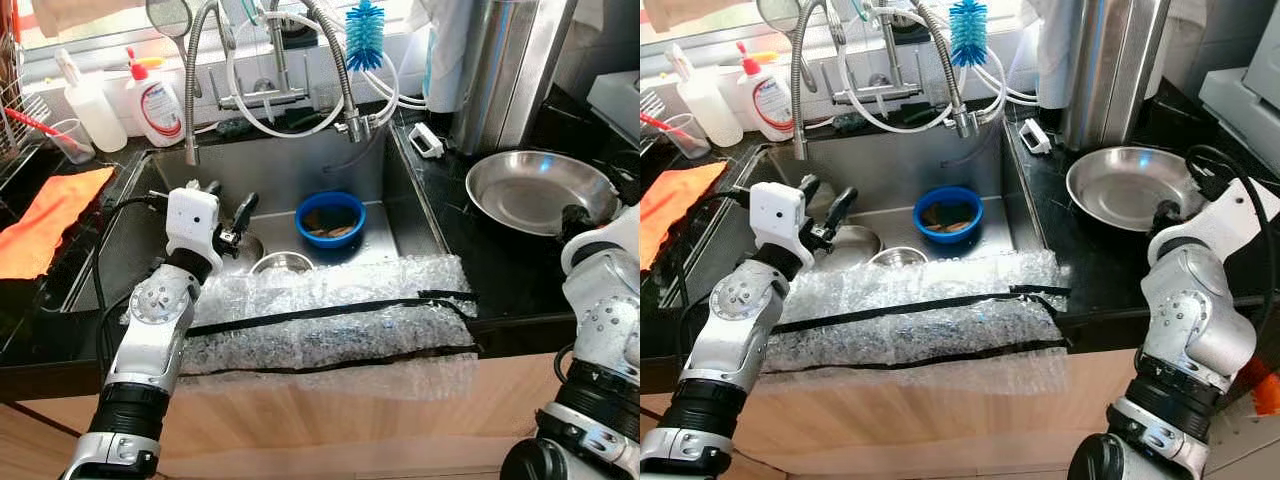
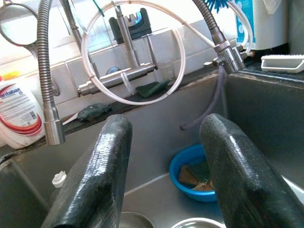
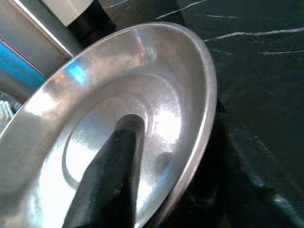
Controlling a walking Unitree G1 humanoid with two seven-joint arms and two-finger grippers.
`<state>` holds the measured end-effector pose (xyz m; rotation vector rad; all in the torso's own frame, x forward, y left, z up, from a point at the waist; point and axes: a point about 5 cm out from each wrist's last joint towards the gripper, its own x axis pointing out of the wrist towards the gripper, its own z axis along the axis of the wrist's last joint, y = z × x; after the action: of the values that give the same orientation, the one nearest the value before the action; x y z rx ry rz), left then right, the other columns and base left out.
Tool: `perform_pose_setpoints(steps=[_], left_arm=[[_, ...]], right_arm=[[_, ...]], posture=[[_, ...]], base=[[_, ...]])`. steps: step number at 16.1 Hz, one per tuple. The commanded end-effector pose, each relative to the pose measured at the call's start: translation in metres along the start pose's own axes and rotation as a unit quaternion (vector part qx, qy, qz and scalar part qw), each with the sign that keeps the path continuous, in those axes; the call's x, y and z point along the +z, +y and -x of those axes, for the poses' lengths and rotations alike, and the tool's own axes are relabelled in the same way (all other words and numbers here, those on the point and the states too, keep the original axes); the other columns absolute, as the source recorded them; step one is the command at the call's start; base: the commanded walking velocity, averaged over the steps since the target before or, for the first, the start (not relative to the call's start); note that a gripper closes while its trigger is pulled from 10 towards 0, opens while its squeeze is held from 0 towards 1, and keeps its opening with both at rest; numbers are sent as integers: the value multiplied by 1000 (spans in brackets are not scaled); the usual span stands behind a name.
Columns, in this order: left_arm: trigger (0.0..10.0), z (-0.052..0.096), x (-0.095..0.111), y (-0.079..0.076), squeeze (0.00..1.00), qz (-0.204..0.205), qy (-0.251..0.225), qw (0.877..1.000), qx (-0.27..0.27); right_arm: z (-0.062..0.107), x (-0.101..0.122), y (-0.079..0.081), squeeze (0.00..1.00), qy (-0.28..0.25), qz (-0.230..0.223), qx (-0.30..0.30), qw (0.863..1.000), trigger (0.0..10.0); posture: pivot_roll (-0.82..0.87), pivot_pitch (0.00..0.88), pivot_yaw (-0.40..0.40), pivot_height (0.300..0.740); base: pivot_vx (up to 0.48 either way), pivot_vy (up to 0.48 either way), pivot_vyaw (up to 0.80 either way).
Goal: Kitchen organization
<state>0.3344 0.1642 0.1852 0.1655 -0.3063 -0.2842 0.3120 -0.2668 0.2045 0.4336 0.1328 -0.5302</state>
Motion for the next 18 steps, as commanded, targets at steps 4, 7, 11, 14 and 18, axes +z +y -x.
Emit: perform_pose_setpoints(steps=[4,7,11,14,18], left_arm=[[10000,0,6,6,0,-18,-3,1000,-5],[10000,-1,7,5,0,-18,-4,1000,-7],[10000,-2,7,4,0,-17,-5,1000,-10],[10000,-3,6,4,0,-16,-5,1000,-9],[10000,0,5,5,0,-15,-3,1000,-6]], right_arm=[[5,-10,11,0,10,0,18,1000,0],[5,-9,11,0,6,4,19,1000,0],[6,-9,13,0,2,16,22,1000,0],[8,-11,17,0,0,26,26,999,0],[14,-17,23,0,-8,44,37,998,10000]], posture=[[-180,24,148,740],[-182,18,149,740],[-184,10,147,740],[-187,6,146,740],[-187,0,149,740]], base=[[0,0,0],[0,0,0],[0,0,0],[0,0,0],[0,0,0]])
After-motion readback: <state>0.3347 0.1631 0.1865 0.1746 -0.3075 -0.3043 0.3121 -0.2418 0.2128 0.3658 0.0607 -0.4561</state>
